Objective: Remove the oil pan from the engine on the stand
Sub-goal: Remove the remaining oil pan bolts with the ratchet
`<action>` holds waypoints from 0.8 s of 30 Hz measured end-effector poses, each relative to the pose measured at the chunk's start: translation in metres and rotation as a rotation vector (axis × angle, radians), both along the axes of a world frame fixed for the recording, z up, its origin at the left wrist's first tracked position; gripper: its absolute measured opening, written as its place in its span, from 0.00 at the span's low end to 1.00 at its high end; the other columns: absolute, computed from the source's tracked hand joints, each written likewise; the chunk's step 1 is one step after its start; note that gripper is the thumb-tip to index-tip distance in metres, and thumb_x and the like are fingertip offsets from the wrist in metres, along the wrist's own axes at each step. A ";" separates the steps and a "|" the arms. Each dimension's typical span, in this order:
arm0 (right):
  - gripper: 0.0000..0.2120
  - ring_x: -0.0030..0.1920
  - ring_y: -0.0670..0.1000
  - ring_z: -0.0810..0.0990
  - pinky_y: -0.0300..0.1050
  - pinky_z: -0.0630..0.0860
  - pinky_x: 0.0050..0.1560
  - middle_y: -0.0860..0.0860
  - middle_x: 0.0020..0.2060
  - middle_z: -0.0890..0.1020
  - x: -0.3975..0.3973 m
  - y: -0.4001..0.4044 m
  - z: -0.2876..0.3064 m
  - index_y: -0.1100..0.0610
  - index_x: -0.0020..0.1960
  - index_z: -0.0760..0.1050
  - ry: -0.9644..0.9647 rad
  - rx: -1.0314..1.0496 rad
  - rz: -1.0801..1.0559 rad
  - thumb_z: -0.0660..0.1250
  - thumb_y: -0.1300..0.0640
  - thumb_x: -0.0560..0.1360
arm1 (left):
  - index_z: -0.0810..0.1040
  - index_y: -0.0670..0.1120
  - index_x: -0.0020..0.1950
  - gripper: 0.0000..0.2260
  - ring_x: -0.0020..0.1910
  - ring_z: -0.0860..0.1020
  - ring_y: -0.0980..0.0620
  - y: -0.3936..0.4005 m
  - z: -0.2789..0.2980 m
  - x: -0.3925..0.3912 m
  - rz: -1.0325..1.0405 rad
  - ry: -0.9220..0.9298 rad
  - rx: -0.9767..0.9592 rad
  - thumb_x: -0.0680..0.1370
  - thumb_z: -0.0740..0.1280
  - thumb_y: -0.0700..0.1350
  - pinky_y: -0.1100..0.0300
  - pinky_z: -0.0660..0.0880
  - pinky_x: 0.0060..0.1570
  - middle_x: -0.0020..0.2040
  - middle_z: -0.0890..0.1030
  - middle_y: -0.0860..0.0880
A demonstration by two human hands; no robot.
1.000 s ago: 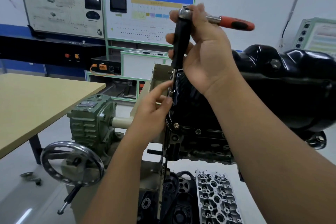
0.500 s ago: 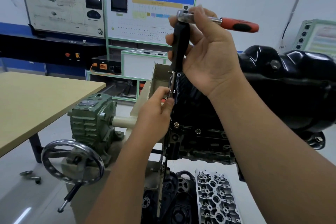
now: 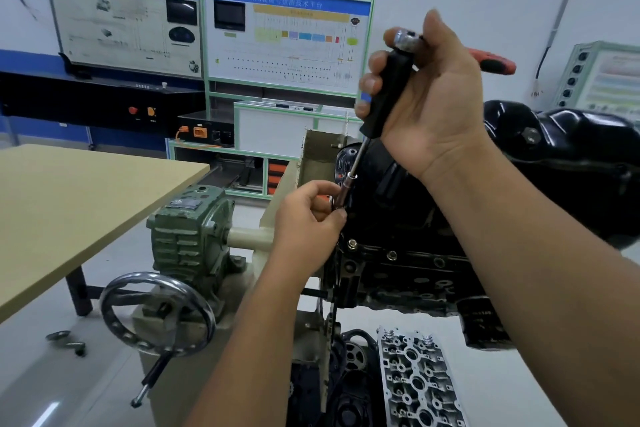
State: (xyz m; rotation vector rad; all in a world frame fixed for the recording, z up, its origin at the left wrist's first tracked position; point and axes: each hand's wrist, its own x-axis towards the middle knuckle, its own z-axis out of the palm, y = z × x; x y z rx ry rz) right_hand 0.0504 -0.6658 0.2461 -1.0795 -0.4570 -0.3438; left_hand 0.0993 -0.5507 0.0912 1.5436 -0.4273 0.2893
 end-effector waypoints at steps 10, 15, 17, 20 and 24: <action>0.18 0.32 0.52 0.69 0.46 0.64 0.37 0.51 0.33 0.74 -0.006 -0.004 0.006 0.54 0.40 0.72 0.054 0.109 -0.068 0.57 0.45 0.83 | 0.77 0.59 0.42 0.13 0.37 0.78 0.62 -0.002 0.005 -0.002 0.128 -0.118 0.301 0.81 0.70 0.41 0.72 0.73 0.38 0.40 0.81 0.56; 0.18 0.32 0.51 0.70 0.45 0.64 0.37 0.50 0.33 0.75 -0.011 -0.001 0.016 0.53 0.40 0.72 0.058 0.226 -0.008 0.56 0.44 0.83 | 0.74 0.57 0.43 0.11 0.44 0.78 0.60 -0.005 0.006 -0.006 0.149 -0.177 0.210 0.81 0.70 0.43 0.77 0.68 0.41 0.50 0.73 0.55; 0.18 0.32 0.51 0.70 0.45 0.64 0.38 0.50 0.34 0.75 -0.011 0.000 0.019 0.52 0.39 0.71 0.057 0.256 0.003 0.56 0.44 0.83 | 0.73 0.58 0.43 0.13 0.43 0.75 0.66 -0.006 0.008 -0.008 0.194 -0.221 0.142 0.82 0.69 0.42 0.78 0.67 0.42 0.48 0.72 0.57; 0.20 0.32 0.51 0.70 0.45 0.63 0.38 0.50 0.33 0.75 -0.012 0.000 0.021 0.52 0.37 0.71 0.062 0.263 -0.016 0.56 0.43 0.83 | 0.76 0.54 0.46 0.10 0.43 0.76 0.63 -0.004 0.013 -0.008 0.273 -0.209 0.028 0.82 0.67 0.39 0.73 0.70 0.41 0.47 0.77 0.56; 0.20 0.32 0.51 0.72 0.46 0.64 0.39 0.50 0.34 0.77 -0.012 -0.001 0.016 0.52 0.39 0.72 0.101 0.253 -0.086 0.57 0.41 0.83 | 0.77 0.51 0.47 0.08 0.39 0.81 0.54 0.009 0.017 -0.011 0.165 -0.054 -0.253 0.84 0.65 0.41 0.60 0.80 0.43 0.39 0.83 0.52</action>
